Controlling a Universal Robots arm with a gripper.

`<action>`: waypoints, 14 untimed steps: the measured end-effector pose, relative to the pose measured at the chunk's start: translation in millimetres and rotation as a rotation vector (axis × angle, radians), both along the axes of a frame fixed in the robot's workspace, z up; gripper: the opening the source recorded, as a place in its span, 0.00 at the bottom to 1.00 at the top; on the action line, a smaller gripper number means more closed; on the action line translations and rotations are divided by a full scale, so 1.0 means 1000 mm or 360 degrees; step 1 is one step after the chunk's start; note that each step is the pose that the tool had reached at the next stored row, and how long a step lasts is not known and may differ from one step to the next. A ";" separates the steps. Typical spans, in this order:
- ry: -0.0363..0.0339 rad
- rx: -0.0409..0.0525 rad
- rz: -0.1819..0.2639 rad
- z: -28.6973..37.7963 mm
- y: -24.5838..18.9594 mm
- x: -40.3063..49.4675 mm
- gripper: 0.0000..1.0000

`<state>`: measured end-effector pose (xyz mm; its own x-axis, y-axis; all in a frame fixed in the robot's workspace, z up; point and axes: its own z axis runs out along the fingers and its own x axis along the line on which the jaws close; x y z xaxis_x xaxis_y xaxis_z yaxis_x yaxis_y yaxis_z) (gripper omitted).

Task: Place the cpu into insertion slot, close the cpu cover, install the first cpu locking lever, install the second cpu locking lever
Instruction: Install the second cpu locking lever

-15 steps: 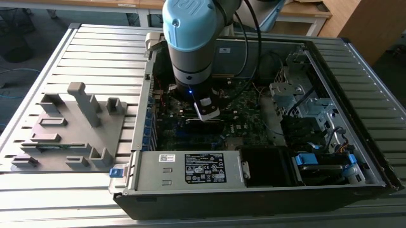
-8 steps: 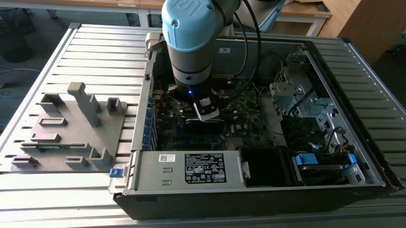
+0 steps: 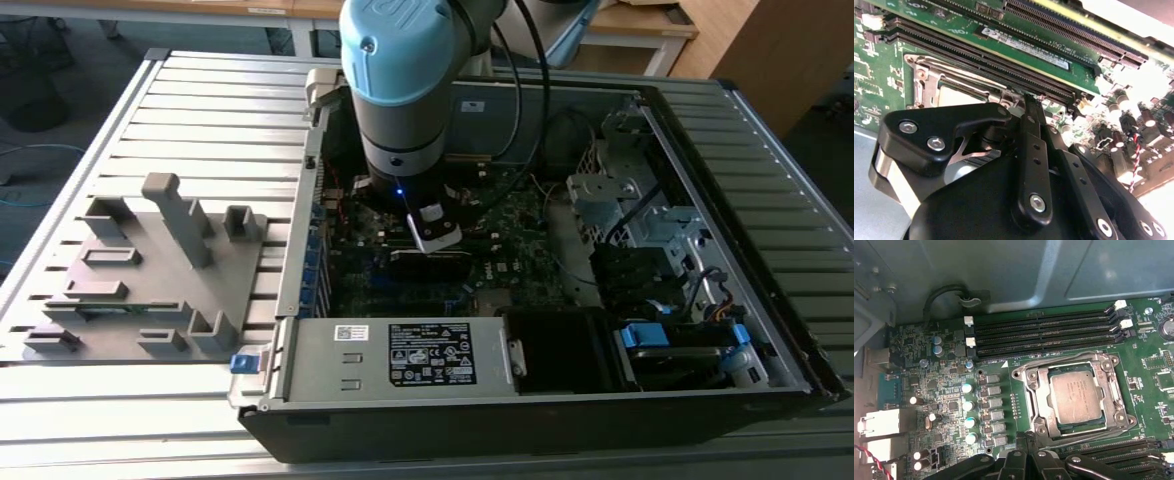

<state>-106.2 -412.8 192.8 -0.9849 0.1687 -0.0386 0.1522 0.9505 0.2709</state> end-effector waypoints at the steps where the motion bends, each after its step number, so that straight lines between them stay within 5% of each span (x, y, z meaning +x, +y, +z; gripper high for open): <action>1: 0.0000 0.0000 0.0000 0.0011 -0.0001 0.0000 0.10; 14: 0.0000 -0.0001 0.0000 0.0210 -0.0001 0.0000 0.10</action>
<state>-106.2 -412.9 213.8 -0.9849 0.1687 -0.0386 0.1522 0.9506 0.2705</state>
